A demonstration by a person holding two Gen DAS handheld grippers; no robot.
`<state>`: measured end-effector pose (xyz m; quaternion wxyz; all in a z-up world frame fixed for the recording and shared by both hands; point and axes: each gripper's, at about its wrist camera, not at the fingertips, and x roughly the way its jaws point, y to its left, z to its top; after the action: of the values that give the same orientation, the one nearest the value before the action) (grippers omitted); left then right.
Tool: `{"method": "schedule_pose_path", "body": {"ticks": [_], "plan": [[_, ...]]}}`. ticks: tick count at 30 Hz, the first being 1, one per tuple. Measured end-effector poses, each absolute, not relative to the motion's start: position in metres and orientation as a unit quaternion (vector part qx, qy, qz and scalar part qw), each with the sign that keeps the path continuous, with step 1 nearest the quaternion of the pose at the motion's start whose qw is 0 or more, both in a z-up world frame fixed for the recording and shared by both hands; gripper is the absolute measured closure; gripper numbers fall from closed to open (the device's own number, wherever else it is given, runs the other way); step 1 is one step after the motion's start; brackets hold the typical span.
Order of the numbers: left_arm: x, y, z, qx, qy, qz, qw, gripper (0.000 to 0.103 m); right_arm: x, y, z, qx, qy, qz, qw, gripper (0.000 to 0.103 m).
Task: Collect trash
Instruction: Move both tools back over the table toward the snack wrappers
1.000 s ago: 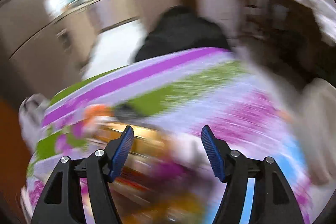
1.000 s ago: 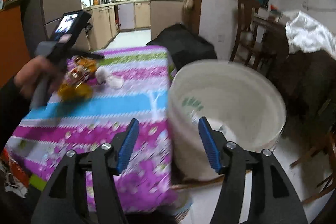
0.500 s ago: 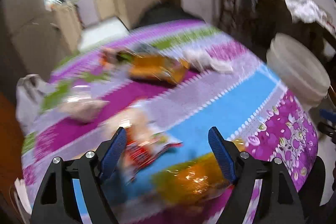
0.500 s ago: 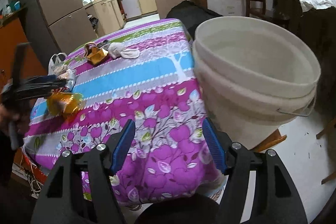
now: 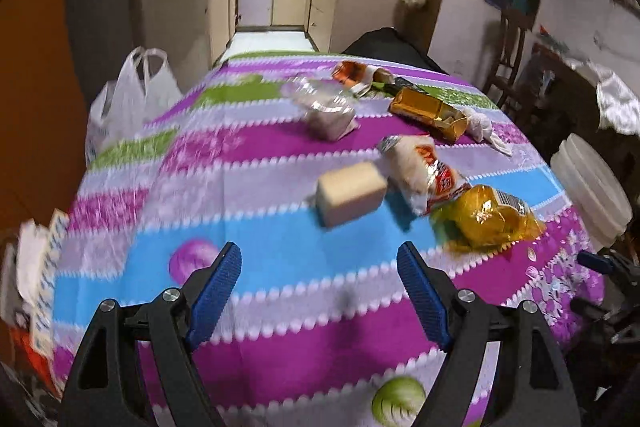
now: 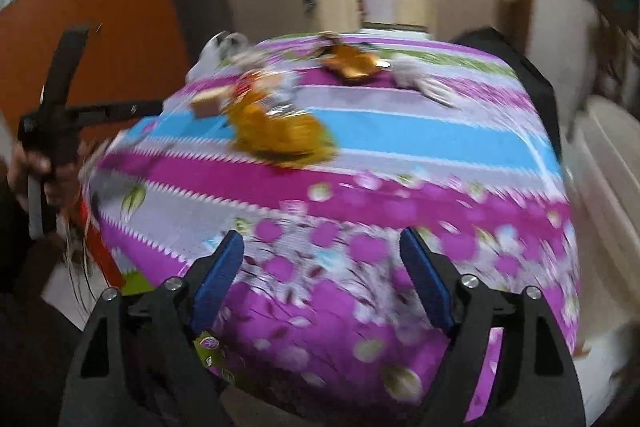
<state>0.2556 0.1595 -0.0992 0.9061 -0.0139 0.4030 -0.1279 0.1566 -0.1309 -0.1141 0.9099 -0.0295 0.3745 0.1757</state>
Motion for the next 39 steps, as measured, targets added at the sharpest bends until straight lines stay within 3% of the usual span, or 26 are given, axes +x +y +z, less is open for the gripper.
{"method": "schedule_pose_path", "body": {"ticks": [10, 21, 23, 27, 32, 39], "plan": [[0.248, 0.179, -0.109, -0.035, 0.39, -0.147, 0.908, 0.023, 0.211, -0.101, -0.097, -0.123, 0.352, 0.242, 0.896, 0.022], [0.263, 0.16, -0.115, 0.043, 0.397, -0.205, 0.894, 0.023, 0.273, -0.061, -0.107, -0.244, 0.389, 0.341, 0.821, 0.023], [0.27, 0.154, -0.116, 0.069, 0.397, -0.226, 0.887, 0.023, 0.28, -0.055, -0.107, -0.256, 0.394, 0.357, 0.807, 0.027], [0.29, 0.145, -0.119, 0.107, 0.396, -0.27, 0.871, 0.023, 0.287, -0.049, -0.116, -0.276, 0.417, 0.367, 0.784, 0.054], [0.317, 0.135, -0.121, 0.143, 0.39, -0.332, 0.847, 0.025, 0.279, -0.059, -0.118, -0.235, 0.418, 0.345, 0.807, 0.064], [0.35, 0.118, -0.134, 0.211, 0.382, -0.365, 0.823, 0.032, 0.237, -0.105, -0.102, -0.038, 0.438, 0.295, 0.848, 0.065]]}}
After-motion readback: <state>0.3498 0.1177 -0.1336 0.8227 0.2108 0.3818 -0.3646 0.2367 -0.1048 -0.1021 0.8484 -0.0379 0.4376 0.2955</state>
